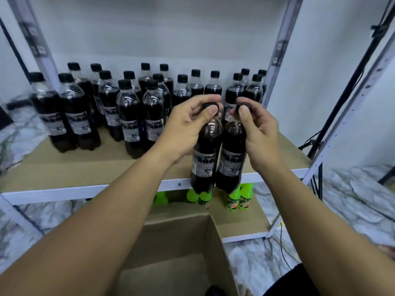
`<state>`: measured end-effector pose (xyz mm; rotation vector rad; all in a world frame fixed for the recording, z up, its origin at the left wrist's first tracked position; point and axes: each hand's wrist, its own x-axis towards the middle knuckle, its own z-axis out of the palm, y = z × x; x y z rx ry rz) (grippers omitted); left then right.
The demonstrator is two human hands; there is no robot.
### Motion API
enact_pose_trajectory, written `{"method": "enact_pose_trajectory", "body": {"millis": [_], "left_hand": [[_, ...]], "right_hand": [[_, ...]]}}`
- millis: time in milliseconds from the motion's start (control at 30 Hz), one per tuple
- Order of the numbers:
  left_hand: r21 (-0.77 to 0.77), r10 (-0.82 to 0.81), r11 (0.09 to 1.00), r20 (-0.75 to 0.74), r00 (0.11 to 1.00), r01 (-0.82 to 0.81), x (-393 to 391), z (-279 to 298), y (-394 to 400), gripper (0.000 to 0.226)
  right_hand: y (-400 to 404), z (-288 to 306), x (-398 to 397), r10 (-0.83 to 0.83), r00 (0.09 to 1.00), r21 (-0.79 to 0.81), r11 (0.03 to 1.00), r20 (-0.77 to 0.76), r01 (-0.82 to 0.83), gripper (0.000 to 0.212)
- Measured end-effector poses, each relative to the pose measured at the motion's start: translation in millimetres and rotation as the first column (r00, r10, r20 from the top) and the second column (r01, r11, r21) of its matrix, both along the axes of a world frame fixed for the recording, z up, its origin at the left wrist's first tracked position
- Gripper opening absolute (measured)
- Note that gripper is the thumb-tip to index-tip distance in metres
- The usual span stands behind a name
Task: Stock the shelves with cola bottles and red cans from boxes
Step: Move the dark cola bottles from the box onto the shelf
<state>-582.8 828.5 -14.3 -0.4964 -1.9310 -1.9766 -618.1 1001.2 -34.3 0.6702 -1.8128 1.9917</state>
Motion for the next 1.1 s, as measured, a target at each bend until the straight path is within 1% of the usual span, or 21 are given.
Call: {"method": "enact_pose_trajectory", "body": {"millis": [100,200,300,400,500,667,767,900,1033,1100], "left_hand": [[0.009,0.021,1.0,-0.029,0.999,-0.021,-28,6,13,0.026],[-0.011,0.046,0.999,-0.035,0.998,-0.046,-57,3,23,0.026],[0.017,0.069,0.997,-0.04,0.997,-0.069,-85,0,31,0.025],[0.018,0.116,0.993,-0.043,0.992,-0.115,-113,-3,38,0.024],[0.001,0.177,0.984,-0.067,0.982,-0.177,-139,-6,41,0.022],[-0.03,0.254,0.966,-0.107,0.961,-0.258,-176,-11,41,0.022],[-0.066,0.278,0.955,-0.126,0.952,-0.288,-192,-12,37,0.023],[-0.064,0.267,0.958,-0.146,0.953,-0.278,-204,-15,33,0.023],[-0.073,0.254,0.961,-0.145,0.956,-0.266,-207,-17,31,0.026],[-0.093,0.253,0.959,-0.136,0.958,-0.267,-205,-16,31,0.031]], "right_hand": [[3,4,-27,-0.125,0.989,0.025,0.992,-0.079,0.128,0.029],[7,2,-54,-0.201,0.973,0.033,0.978,-0.117,0.206,0.026],[6,-1,-81,-0.263,0.958,-0.005,0.965,-0.117,0.264,0.024],[3,1,-111,-0.346,0.932,-0.019,0.938,-0.104,0.346,0.027],[0,0,-141,-0.407,0.907,0.01,0.912,-0.105,0.411,0.03],[-6,-5,-179,-0.483,0.862,0.053,0.867,-0.153,0.495,0.031],[-7,-4,-192,-0.499,0.845,0.084,0.85,-0.189,0.521,0.03],[-8,-7,-206,-0.511,0.831,0.086,0.838,-0.221,0.538,0.034],[-7,-7,-209,-0.509,0.838,0.077,0.844,-0.196,0.53,0.036],[-6,-6,-206,-0.49,0.856,0.072,0.86,-0.165,0.506,0.034]]}}
